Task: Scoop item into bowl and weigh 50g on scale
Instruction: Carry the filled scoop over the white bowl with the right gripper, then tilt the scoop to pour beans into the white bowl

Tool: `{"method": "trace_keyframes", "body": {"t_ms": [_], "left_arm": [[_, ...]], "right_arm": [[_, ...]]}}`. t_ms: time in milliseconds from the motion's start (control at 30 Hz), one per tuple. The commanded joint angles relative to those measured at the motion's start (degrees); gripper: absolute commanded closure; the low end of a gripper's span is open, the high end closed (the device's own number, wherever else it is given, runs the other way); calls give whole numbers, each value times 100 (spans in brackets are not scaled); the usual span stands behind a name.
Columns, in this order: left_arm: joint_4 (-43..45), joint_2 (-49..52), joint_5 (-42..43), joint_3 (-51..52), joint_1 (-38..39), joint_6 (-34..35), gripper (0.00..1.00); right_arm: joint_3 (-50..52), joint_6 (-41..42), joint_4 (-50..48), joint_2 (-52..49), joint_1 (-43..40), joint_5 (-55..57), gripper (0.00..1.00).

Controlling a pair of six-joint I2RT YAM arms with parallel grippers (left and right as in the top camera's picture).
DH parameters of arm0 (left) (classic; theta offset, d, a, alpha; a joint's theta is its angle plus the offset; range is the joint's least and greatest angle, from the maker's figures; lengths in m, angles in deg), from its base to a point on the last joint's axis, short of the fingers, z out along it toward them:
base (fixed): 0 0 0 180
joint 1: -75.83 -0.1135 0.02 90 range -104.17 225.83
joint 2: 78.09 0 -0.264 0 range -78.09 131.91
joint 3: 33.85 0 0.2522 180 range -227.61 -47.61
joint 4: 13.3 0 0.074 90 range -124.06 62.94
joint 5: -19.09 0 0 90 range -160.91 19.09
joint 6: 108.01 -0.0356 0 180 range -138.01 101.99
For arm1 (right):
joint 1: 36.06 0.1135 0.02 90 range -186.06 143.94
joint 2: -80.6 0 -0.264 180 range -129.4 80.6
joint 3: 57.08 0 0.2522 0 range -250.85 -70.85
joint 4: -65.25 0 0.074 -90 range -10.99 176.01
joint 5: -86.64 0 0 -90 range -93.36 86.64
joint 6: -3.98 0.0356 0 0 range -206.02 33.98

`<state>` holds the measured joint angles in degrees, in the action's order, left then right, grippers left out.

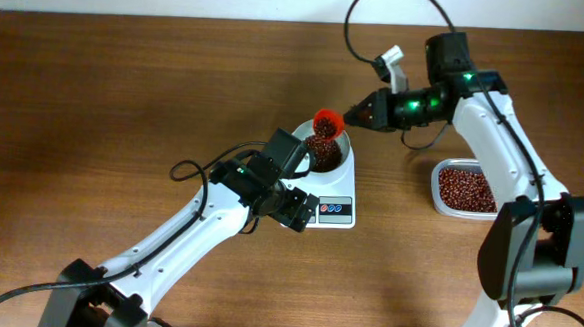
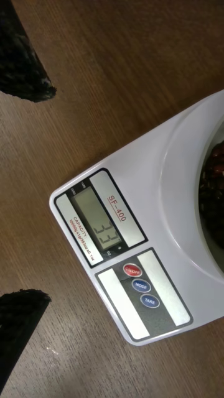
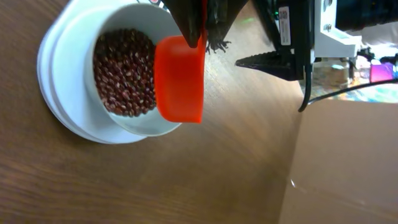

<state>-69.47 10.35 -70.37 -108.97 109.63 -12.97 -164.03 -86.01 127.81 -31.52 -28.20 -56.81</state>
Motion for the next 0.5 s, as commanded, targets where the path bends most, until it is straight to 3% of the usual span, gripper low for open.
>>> {"method": "trace_keyframes", "body": {"t_ms": [0,200,467], "left_arm": [[13,-83,-55,37,17,55,1],[13,-83,-55,37,17,55,1],[13,-83,-55,37,17,55,1]], "right_arm": [[-2,-107,-31,107,50,107,96],[-249,-129,256,186,50,614,96],[-619,-767,911,249,63,957,96]]}}
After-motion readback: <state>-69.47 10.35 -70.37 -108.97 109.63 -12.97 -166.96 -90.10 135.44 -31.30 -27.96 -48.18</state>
